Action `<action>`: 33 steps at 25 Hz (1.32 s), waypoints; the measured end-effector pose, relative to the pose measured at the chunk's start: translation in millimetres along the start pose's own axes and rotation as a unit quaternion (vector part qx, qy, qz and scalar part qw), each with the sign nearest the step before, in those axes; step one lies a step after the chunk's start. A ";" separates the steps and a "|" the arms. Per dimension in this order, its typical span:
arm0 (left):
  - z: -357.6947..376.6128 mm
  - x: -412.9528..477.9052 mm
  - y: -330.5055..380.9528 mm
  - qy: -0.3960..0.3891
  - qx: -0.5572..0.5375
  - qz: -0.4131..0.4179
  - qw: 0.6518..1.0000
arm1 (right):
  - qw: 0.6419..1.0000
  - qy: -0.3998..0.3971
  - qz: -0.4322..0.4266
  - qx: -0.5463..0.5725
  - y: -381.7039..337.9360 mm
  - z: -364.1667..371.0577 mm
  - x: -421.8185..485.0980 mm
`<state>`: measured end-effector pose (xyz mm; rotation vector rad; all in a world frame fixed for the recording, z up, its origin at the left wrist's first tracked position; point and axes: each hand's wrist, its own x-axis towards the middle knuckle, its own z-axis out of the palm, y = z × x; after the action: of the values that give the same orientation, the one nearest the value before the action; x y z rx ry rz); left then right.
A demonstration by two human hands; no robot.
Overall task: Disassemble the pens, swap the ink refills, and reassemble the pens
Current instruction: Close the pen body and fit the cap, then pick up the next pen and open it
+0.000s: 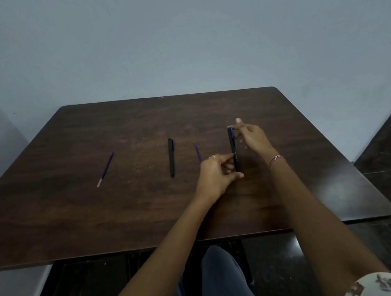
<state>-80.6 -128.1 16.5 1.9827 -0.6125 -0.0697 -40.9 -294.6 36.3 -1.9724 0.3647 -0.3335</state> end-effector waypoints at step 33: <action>48.5 43.6 23.0 0.062 0.158 0.019 0.985 | 0.974 0.085 -0.068 -0.199 18.9 -49.0 30.4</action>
<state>-66.5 -195.5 21.8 2.2595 -0.6085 0.1833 -34.2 -354.7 41.2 -2.3770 0.4325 -0.5534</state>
